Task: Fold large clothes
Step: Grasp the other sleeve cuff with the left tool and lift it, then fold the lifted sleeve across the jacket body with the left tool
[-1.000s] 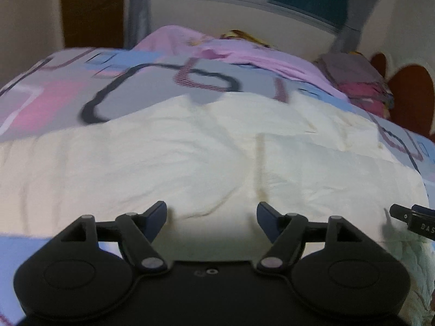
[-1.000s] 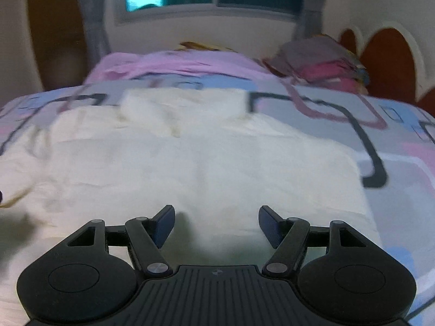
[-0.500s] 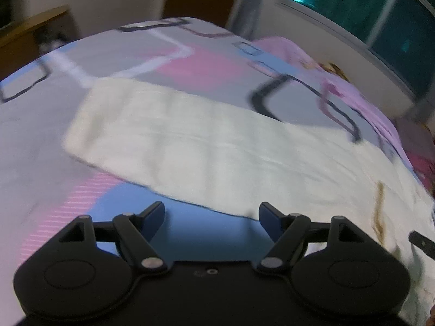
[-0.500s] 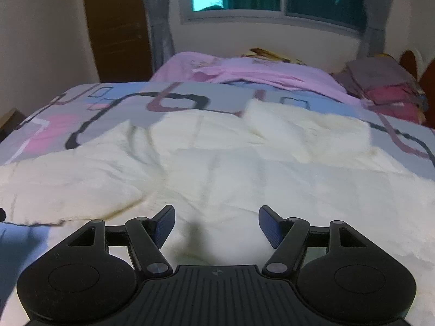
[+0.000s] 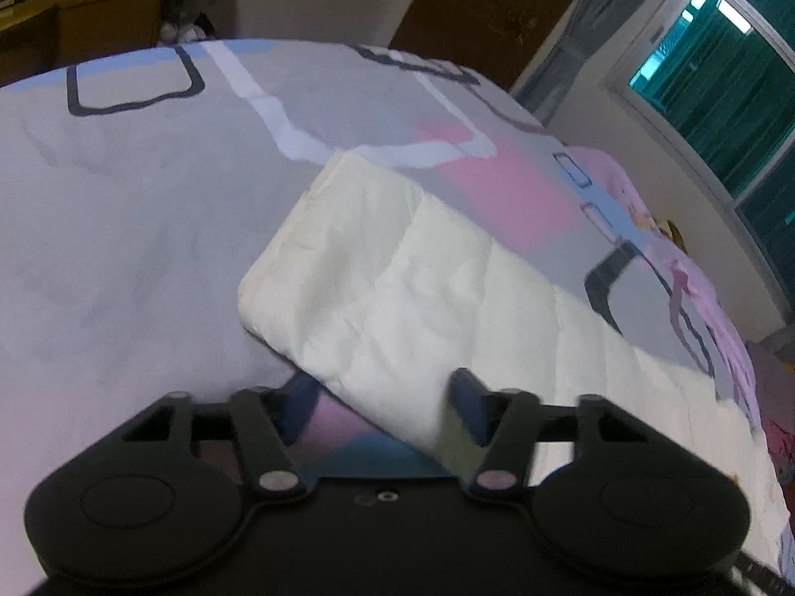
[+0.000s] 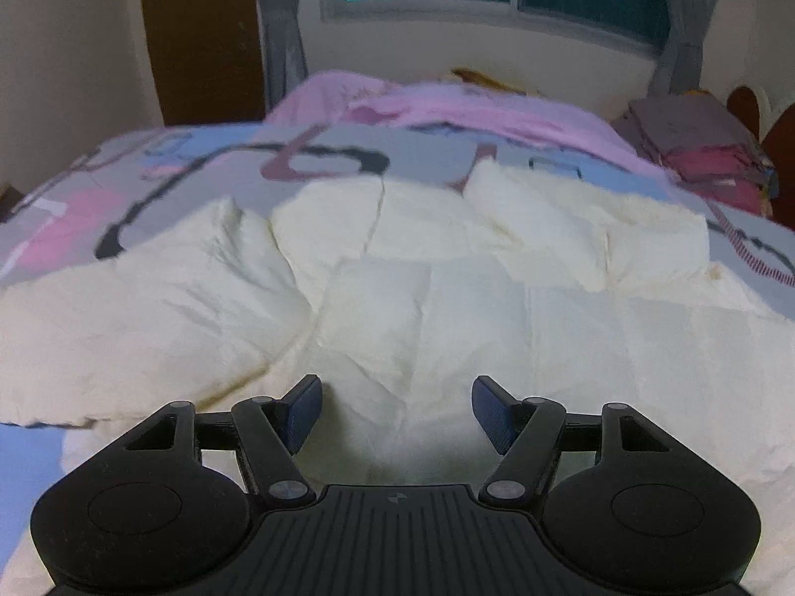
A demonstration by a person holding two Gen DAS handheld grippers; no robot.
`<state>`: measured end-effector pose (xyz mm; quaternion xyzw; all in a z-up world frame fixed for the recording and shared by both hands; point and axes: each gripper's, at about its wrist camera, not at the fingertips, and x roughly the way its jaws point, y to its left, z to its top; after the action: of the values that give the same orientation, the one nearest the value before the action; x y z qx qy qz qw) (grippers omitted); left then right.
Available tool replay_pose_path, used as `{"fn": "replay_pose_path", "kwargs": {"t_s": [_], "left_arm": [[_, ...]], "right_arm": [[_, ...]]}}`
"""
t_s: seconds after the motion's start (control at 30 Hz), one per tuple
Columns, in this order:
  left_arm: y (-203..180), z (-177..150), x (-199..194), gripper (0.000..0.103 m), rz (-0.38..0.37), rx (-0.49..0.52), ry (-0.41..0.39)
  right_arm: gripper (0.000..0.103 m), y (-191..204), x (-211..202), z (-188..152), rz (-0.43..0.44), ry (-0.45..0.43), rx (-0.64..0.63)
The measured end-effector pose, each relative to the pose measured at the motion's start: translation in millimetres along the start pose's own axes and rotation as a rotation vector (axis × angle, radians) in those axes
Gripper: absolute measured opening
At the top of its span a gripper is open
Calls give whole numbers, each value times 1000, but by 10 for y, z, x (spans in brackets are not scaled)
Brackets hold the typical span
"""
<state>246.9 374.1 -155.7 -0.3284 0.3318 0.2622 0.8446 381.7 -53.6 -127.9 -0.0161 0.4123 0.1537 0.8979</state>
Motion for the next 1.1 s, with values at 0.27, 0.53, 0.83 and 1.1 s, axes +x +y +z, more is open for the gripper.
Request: {"fn": "replay_pose_path", "kwargs": {"t_s": [0.27, 0.53, 0.83, 1.1], "left_arm": [[18, 39, 37, 8, -3, -21, -43], [-280, 89, -283, 6, -73, 77, -122], [-1229, -87, -714, 6, -266, 330, -189], [-2278, -660, -777, 6, -487, 526, -129]], "right_arm": [[67, -5, 94, -27, -1, 3, 6], [67, -53, 46, -12, 6, -11, 18], [67, -292, -338, 5, 12, -73, 65], [68, -778, -667, -121, -24, -97, 146]]}}
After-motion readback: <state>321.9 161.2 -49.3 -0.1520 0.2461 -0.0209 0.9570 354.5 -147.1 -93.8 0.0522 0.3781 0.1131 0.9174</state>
